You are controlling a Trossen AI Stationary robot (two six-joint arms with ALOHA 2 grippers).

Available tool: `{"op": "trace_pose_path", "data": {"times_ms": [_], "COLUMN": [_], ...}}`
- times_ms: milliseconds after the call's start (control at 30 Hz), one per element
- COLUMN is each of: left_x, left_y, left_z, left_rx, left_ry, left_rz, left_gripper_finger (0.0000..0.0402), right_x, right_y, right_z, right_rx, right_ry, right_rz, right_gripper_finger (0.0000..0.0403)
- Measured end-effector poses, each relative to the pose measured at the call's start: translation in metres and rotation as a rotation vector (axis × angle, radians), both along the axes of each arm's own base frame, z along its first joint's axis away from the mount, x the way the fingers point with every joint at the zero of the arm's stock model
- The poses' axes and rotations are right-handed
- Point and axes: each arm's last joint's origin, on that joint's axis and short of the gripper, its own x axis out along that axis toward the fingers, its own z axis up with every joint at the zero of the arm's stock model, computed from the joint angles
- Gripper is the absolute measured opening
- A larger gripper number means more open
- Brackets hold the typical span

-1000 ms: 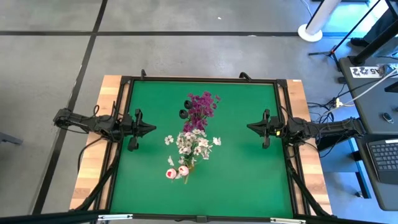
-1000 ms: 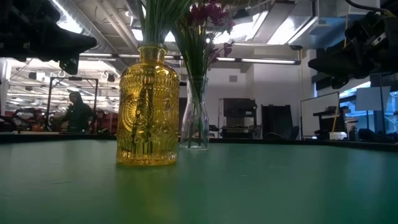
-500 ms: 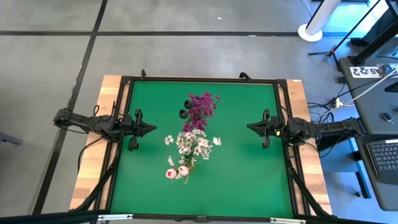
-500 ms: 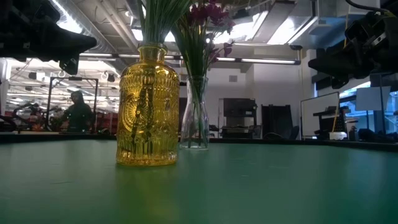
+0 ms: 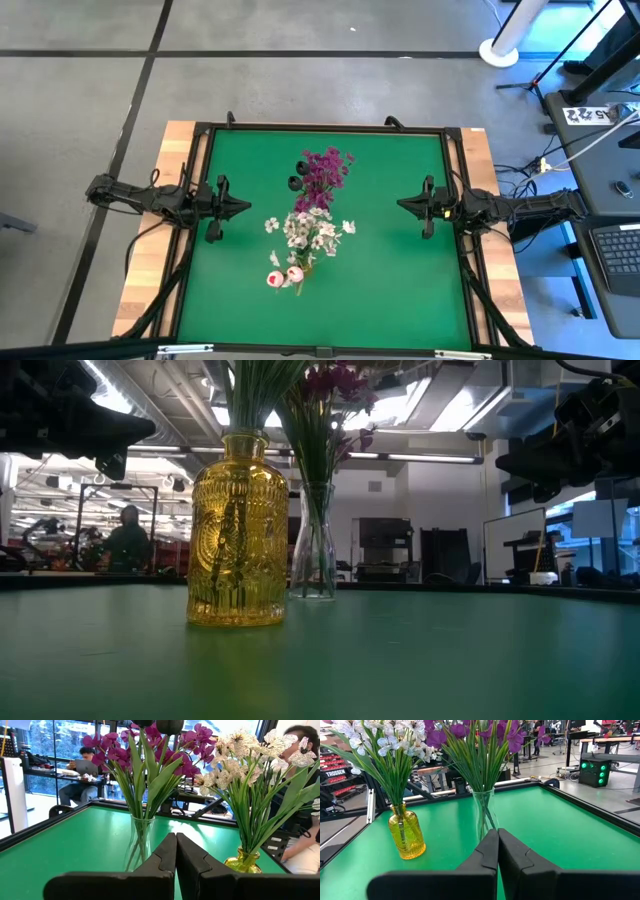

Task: Sort flowers into vase by color
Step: Return to Home Position

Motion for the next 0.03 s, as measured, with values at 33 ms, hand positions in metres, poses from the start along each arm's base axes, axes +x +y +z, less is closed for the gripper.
{"op": "trace_pose_path", "data": {"times_ms": [33], "left_x": [0.0000], "left_y": [0.0000], "left_z": [0.0000], "left_rx": [0.000], "left_ry": [0.000], "left_rz": [0.000], "left_gripper_finger": [0.0000], "right_x": [0.0000], "right_y": [0.0000], "right_z": [-0.0001], "right_rx": [0.000], "right_ry": [0.000], "right_rz": [0.000], "right_gripper_finger": [0.0005]}}
